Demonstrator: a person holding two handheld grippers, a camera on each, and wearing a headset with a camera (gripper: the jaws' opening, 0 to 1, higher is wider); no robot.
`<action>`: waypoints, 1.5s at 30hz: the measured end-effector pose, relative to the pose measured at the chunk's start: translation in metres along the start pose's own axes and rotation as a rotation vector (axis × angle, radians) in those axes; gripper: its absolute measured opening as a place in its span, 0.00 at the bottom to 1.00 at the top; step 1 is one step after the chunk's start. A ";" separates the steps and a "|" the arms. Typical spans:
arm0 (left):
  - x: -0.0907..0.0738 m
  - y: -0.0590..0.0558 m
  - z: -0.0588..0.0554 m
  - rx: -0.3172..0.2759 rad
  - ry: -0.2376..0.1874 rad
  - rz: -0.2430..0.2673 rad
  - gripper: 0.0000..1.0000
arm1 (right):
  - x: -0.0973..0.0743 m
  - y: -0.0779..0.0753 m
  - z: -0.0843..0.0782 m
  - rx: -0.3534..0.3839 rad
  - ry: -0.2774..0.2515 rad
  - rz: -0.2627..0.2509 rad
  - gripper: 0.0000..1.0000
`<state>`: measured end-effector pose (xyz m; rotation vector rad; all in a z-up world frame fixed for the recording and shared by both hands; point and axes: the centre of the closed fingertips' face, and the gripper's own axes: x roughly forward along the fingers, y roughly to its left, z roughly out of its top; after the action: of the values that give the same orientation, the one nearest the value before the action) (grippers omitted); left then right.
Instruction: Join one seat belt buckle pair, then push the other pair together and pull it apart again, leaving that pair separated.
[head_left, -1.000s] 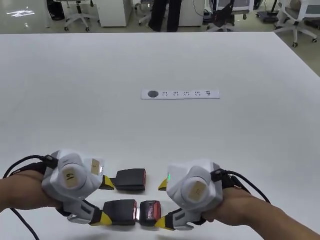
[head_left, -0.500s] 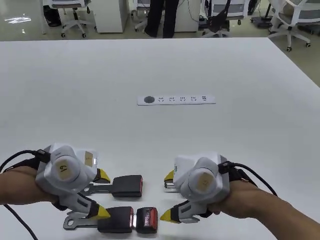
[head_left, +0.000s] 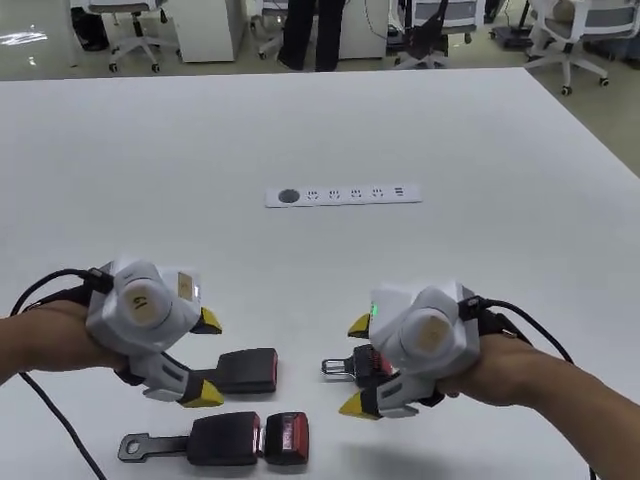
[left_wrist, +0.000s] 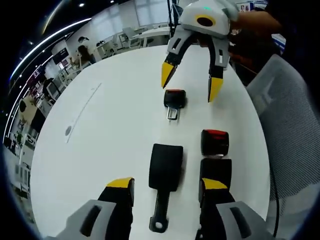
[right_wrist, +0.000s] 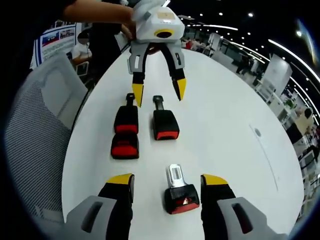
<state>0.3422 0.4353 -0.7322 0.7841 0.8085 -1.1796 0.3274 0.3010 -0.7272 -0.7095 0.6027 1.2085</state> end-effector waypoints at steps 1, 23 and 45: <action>0.001 0.001 0.000 0.001 0.002 -0.001 0.55 | -0.001 -0.003 -0.003 0.005 0.003 -0.006 0.52; 0.029 0.004 -0.018 -0.001 0.057 -0.086 0.50 | 0.001 -0.024 -0.042 0.029 0.032 -0.007 0.49; 0.038 -0.001 -0.021 0.092 0.092 -0.105 0.31 | 0.016 -0.020 -0.058 0.021 0.043 0.016 0.31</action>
<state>0.3454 0.4355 -0.7757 0.8859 0.8848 -1.2893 0.3486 0.2628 -0.7727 -0.7158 0.6572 1.2030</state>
